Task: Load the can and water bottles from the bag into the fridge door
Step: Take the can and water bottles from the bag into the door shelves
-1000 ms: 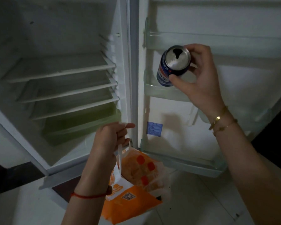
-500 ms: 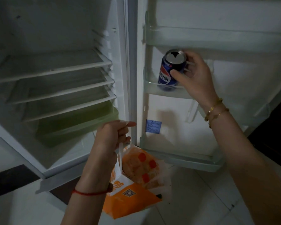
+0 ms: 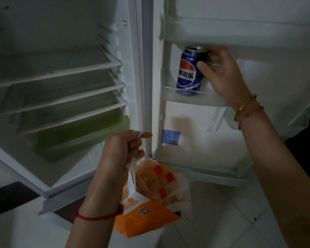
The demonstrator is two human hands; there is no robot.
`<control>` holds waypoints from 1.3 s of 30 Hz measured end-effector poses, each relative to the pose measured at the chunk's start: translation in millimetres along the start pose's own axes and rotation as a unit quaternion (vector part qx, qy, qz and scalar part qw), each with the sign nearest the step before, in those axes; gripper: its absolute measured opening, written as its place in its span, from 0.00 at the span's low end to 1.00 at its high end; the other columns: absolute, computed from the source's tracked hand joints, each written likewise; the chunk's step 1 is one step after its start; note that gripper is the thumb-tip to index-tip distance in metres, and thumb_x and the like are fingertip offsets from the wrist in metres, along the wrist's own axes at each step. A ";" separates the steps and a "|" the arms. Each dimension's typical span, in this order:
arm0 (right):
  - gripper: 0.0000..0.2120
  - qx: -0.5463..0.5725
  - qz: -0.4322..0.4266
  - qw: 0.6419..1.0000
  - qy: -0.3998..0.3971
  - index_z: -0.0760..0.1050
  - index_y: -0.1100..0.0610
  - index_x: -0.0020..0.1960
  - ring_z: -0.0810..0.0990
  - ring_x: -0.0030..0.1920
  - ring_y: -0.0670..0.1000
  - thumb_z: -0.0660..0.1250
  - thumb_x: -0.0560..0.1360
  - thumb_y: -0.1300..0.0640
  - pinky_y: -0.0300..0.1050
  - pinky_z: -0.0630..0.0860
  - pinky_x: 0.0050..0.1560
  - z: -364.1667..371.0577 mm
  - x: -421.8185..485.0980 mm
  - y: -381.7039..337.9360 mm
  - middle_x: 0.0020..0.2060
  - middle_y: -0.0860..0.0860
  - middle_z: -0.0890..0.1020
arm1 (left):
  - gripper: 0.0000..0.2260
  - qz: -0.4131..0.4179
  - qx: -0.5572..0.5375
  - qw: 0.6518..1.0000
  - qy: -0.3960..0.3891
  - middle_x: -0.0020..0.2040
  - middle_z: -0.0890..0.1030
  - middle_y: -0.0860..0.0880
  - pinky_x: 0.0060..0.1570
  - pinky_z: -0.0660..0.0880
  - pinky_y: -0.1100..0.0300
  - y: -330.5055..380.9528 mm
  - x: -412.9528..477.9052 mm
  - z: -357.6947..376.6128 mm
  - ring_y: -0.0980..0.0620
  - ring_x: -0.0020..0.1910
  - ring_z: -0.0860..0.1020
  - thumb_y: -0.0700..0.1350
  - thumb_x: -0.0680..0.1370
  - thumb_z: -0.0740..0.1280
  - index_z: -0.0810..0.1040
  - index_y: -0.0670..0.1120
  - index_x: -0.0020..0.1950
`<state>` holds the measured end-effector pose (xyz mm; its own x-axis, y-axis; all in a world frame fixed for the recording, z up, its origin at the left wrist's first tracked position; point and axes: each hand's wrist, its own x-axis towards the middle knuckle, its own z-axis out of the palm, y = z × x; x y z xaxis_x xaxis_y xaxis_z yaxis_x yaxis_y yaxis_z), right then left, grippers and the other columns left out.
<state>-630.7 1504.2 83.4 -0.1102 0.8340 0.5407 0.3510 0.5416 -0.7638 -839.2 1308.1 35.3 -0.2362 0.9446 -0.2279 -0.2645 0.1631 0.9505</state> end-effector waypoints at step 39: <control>0.08 0.036 0.429 0.874 -0.226 0.76 0.40 0.41 0.80 0.42 0.41 0.72 0.72 0.52 0.33 0.76 0.42 175.6 -248.9 124.8 0.40 0.41 0.81 | 0.13 -0.022 0.047 0.998 0.026 0.21 0.61 0.55 0.25 0.62 0.65 -21.2 6.9 -10.6 0.58 0.18 0.60 0.36 0.80 0.57 0.81 0.34 0.47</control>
<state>-722.8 1382.8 -208.3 -0.1972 0.8841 -0.4236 0.4268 -0.3116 -0.8490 -845.2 1308.1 11.3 -0.2758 0.9201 -0.2782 -0.1876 0.2324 0.9544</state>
